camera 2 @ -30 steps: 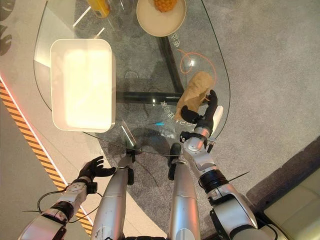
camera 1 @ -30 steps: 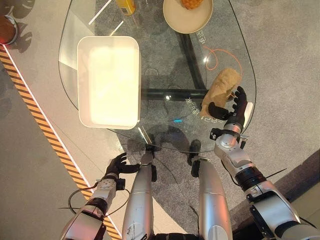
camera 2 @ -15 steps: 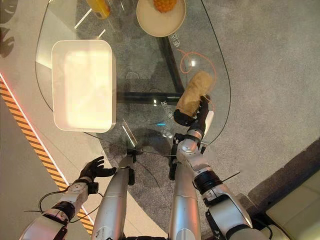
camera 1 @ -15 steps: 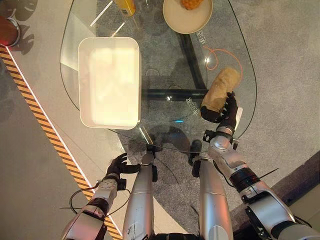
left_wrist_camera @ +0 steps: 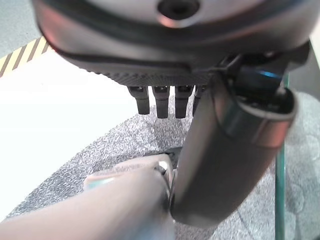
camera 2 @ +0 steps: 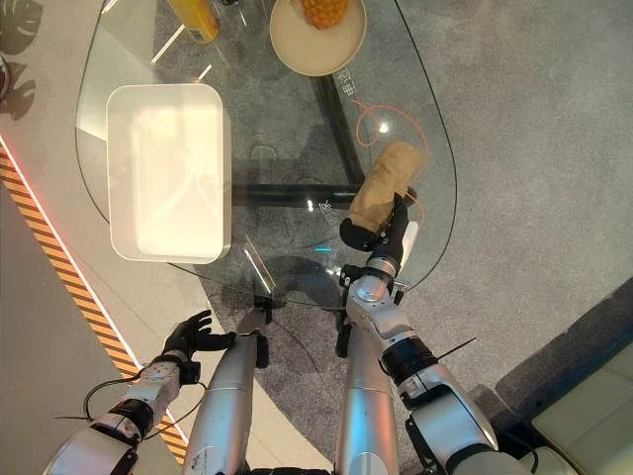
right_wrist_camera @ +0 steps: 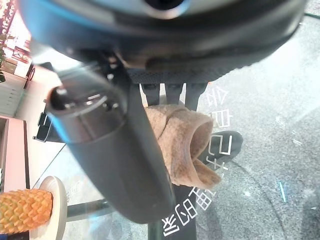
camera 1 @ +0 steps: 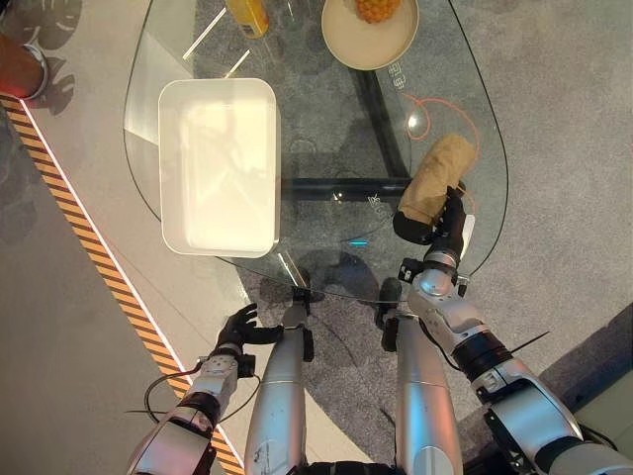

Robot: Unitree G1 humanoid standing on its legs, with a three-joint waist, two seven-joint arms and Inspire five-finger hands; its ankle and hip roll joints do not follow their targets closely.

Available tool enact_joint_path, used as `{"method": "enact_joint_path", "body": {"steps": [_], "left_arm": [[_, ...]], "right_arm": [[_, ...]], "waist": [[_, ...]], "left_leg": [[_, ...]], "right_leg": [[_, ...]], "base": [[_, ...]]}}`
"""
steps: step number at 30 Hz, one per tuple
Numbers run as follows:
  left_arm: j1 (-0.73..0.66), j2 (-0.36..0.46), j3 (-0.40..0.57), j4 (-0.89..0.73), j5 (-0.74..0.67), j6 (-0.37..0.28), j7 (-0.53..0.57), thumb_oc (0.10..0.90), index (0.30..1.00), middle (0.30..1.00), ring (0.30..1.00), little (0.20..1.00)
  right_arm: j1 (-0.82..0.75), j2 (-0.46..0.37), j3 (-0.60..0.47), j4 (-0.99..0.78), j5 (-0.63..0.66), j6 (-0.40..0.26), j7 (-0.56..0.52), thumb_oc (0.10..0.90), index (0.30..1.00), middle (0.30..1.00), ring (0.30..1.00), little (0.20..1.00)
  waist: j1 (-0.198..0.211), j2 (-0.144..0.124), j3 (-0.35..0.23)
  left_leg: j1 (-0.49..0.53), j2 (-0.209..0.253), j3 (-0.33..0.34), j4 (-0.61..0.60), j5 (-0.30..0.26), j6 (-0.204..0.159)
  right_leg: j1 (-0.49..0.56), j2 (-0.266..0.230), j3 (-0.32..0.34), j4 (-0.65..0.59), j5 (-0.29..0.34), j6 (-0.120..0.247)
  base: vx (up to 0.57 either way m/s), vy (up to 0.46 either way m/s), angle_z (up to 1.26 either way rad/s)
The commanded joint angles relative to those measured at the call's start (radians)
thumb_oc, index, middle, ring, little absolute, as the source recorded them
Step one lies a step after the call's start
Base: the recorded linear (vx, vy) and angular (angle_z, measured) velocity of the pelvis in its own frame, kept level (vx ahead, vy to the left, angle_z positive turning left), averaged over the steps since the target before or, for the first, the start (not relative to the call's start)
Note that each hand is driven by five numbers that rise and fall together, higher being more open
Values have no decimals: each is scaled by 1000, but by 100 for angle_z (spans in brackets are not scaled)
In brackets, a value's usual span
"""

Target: Wipe the table with a cloth and put it in the basket.

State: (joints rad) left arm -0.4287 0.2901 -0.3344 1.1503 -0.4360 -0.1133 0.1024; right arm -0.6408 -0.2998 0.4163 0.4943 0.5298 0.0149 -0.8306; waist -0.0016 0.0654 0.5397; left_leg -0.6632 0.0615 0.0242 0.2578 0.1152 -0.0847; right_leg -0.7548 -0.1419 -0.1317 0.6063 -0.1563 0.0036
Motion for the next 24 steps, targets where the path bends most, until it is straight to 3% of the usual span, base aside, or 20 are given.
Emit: {"method": "enact_joint_path", "body": {"steps": [1,10,11,12,13,24], "left_arm": [[65,-23,-13,10,-23,-11,32,800,900,900,900,900],[60,-27,-23,15,-26,-13,24,800,900,900,900,900],[59,-28,-25,16,-26,-13,23,800,900,900,900,900],[58,-28,-26,19,-25,-15,21,800,900,900,900,900],[57,-30,-29,25,-26,-17,18,800,900,900,900,900],[43,-35,-50,48,-31,-24,7,800,900,900,900,900]], "right_arm": [[-24,1,49,-97,-28,1,4,800,900,900,900,900],[-64,-7,66,-44,-43,43,-29,800,900,900,900,900],[-69,-7,68,-35,-48,45,-32,525,665,665,665,625],[-74,-8,69,-25,-50,47,-35,202,387,387,387,302],[-81,-8,69,-10,-50,52,-34,100,300,300,300,200],[-155,-27,70,112,-50,70,-55,100,300,300,300,200]], "waist": [[-7,33,-20],[1,44,-20],[2,46,-20],[3,47,-20],[4,49,-20],[17,59,-20]], "left_leg": [[-4,-46,68,91,-83,29],[1,-50,69,85,-79,30],[1,-51,69,86,-80,31],[1,-52,68,87,-80,31],[3,-53,69,86,-81,31],[-4,-57,64,94,-83,33]], "right_leg": [[38,30,17,-165,100,8],[39,27,16,-166,102,8],[38,26,15,-164,102,8],[38,25,15,-163,102,8],[39,24,14,-163,102,9],[32,19,11,-159,107,12]], "base": [[0,0,0],[2,3,-1],[0,0,0],[0,0,0],[0,0,0],[0,0,0]]}}
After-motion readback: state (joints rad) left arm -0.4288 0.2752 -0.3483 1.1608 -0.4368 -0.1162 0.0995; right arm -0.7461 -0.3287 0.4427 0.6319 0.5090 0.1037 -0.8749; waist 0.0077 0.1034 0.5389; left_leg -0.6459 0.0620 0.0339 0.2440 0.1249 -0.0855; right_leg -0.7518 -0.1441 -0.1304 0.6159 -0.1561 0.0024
